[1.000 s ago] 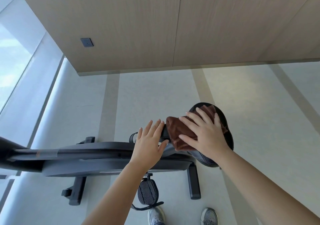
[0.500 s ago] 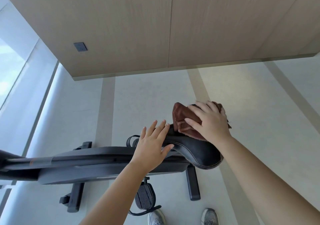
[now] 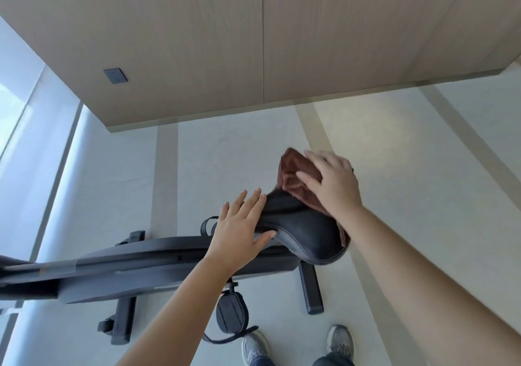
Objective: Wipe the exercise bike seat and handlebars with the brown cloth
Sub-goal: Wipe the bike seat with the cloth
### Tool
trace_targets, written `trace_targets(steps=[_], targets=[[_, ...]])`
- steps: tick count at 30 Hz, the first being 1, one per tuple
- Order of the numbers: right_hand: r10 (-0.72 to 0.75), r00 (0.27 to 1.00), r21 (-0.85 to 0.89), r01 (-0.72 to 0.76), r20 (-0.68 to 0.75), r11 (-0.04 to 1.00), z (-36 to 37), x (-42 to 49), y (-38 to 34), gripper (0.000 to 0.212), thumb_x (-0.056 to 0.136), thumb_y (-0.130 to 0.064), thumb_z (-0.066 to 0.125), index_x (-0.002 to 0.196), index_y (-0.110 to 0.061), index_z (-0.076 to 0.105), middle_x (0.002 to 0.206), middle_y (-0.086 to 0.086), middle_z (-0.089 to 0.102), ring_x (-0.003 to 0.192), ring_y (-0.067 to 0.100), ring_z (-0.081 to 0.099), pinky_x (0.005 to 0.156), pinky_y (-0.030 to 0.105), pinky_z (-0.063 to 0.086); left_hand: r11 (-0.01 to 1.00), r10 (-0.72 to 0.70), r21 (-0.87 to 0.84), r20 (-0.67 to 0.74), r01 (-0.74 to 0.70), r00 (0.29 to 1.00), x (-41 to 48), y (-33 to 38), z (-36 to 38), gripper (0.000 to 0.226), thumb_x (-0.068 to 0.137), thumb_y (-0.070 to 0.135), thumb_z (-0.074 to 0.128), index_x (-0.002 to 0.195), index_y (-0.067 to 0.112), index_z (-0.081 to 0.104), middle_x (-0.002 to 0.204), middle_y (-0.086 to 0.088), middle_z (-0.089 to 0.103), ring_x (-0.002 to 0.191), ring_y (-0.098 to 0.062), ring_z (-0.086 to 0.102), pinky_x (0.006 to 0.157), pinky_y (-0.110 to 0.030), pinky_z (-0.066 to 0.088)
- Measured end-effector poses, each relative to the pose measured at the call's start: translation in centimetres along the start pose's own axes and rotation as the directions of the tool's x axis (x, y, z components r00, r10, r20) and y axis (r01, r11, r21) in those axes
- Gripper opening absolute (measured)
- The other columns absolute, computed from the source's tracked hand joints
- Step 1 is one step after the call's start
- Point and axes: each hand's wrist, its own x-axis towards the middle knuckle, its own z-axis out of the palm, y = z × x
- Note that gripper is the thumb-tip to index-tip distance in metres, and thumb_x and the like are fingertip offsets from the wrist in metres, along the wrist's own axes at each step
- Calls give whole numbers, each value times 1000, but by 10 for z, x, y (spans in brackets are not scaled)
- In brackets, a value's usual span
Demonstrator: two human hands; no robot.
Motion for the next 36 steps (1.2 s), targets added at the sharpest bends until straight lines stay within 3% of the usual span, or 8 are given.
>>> trace_targets(steps=[3,10,15,19,22,27,31,36], targets=[[-26,1000,80,25,14,997,-1,-15,6,48,83,-45,58,126,-24,53,128,3,52,117,34,40,94,47,41,1000,24,18,-26,-24,999,1,4,-1,69,88,48,52,143,16,27,151,0,26,138,-26,20,108,-48,19],[42,970,125,-13,-238,992,3,-112,3,46,80,-46,59,115,-16,61,115,8,59,106,34,47,93,36,39,997,66,48,-99,-61,993,1,4,0,66,77,37,71,130,6,48,134,-10,52,117,-36,50,91,-55,40],[95,957,147,-56,-273,988,6,-107,-5,44,78,-34,70,116,-14,63,126,15,56,110,43,47,92,48,45,996,64,66,-89,-58,994,0,7,-2,66,75,35,73,128,3,50,131,-12,54,112,-37,54,89,-54,43],[141,988,97,-135,-59,986,-6,-54,-3,54,84,-43,60,134,-28,45,146,3,38,132,40,28,102,59,29,995,41,89,-77,-34,996,-1,11,-6,65,77,35,72,129,2,50,132,-15,53,112,-39,53,88,-56,44],[62,997,-22,-61,36,998,-7,-40,2,55,86,-49,52,137,-36,36,149,-3,33,132,34,27,101,58,28,994,24,108,-57,-18,998,-2,14,-7,65,80,35,68,131,2,46,135,-15,49,116,-39,49,90,-57,41],[-88,992,-74,81,-93,994,-5,-80,1,51,79,-45,64,125,-26,55,123,5,59,109,35,51,88,56,41,990,5,144,-47,2,999,-2,14,-5,65,84,39,61,135,4,41,140,-13,44,122,-37,44,95,-55,37],[-151,969,-207,110,-194,972,3,-105,-7,46,78,-47,62,119,-25,60,116,6,64,100,35,57,82,61,44,992,12,123,-47,-6,999,-1,13,-5,65,84,38,63,134,3,43,139,-15,44,121,-38,45,94,-55,38],[-41,988,-219,8,-146,976,4,-66,-20,52,81,-41,64,128,-24,53,131,7,57,113,37,54,92,74,25,991,49,127,-49,-43,998,0,7,-1,66,88,42,55,139,6,35,145,-12,37,127,-35,38,100,-53,32]])
